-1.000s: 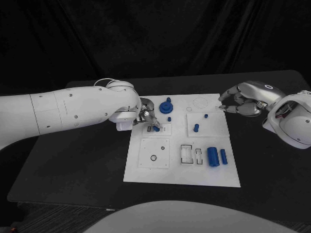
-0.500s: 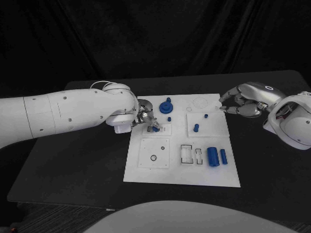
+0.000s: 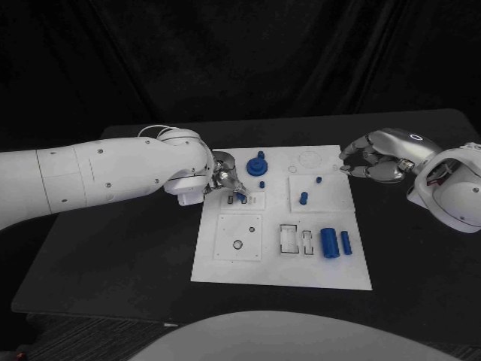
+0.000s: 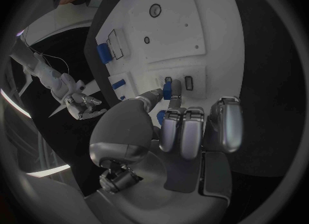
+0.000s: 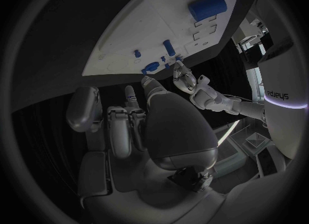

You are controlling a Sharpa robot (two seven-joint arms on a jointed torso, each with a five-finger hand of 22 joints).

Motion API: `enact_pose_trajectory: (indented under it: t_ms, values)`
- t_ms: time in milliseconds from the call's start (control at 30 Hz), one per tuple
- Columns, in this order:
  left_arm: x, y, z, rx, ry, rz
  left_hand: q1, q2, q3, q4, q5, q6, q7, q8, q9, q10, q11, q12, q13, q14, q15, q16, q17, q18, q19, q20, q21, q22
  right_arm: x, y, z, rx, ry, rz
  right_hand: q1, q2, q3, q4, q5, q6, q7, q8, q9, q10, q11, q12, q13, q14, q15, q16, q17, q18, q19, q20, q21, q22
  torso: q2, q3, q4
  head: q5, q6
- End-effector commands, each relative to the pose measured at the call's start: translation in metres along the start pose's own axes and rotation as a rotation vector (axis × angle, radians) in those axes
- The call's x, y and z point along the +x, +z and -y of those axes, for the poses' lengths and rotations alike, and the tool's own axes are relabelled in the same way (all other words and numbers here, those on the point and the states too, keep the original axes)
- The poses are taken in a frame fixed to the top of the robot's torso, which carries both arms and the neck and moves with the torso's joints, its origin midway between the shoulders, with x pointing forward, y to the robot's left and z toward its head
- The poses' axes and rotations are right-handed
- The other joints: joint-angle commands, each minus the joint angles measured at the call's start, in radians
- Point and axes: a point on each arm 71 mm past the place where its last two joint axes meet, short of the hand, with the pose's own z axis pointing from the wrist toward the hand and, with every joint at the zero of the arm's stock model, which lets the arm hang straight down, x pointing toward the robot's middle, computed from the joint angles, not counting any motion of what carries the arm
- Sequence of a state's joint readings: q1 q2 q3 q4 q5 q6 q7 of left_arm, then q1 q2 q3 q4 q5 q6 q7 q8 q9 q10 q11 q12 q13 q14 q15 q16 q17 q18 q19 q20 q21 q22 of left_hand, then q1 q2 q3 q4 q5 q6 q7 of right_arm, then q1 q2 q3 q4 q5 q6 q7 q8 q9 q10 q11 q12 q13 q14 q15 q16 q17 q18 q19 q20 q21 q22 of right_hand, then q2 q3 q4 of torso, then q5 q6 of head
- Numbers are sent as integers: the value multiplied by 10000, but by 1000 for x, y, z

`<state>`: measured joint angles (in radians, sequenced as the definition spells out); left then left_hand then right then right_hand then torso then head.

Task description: Assemble the parts on the task board

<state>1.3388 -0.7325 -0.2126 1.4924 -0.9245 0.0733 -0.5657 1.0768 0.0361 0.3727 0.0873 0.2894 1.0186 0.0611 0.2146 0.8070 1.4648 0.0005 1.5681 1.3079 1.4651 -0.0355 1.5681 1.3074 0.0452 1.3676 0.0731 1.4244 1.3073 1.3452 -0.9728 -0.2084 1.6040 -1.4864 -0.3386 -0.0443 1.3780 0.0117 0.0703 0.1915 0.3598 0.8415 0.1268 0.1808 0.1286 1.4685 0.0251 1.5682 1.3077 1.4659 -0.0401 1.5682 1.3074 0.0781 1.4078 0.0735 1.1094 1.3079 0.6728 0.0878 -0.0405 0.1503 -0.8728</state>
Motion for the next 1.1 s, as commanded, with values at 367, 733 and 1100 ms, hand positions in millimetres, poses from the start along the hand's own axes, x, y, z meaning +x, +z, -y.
enact_pose_trajectory:
  t_ms: [367, 733, 1100]
  values:
    - [2, 3, 1, 171, -73, 61, -156, -25, -32, 109, -262, 78, 35, -72, 19, 1060, 21, 27, 2629, 1057, -17, 27, 2634, 132, 21, 30, -64, 1298, 2, 0, 2, 196, 3, -89, 115, -12, 35, -72, 78, 40, -17, -66, -14, 1023, 55, 26, 2631, 1049, 64, 26, 2634, 145, -70, 8, -86, 1399, 14, 5, -1, 23, 2]
    - [8, 5, 1, 181, -61, -89, -156, -25, -33, 110, -268, 78, 35, -73, 19, 1060, 21, 27, 2629, 1057, -17, 27, 2634, 132, 21, 30, -64, 1298, 2, 0, 2, 209, 2, -118, 121, -14, 39, -78, 84, 40, -17, -67, -16, 1023, 55, 26, 2631, 1049, 64, 26, 2634, 144, -69, 8, -83, 1400, 6, 7, -1, 25, 2]
    - [11, 5, 0, 152, -23, -212, -154, -22, -38, 117, -315, 82, 32, -82, 22, 1060, 21, 27, 2629, 1057, -16, 27, 2634, 136, 9, 30, -78, 1291, 2, -1, 2, 248, 1, -155, 129, -16, 47, -87, 95, 41, -16, -69, -20, 1023, 55, 26, 2631, 1049, 64, 26, 2634, 146, -73, 8, -95, 1397, 7, 9, 5, 22, 2]
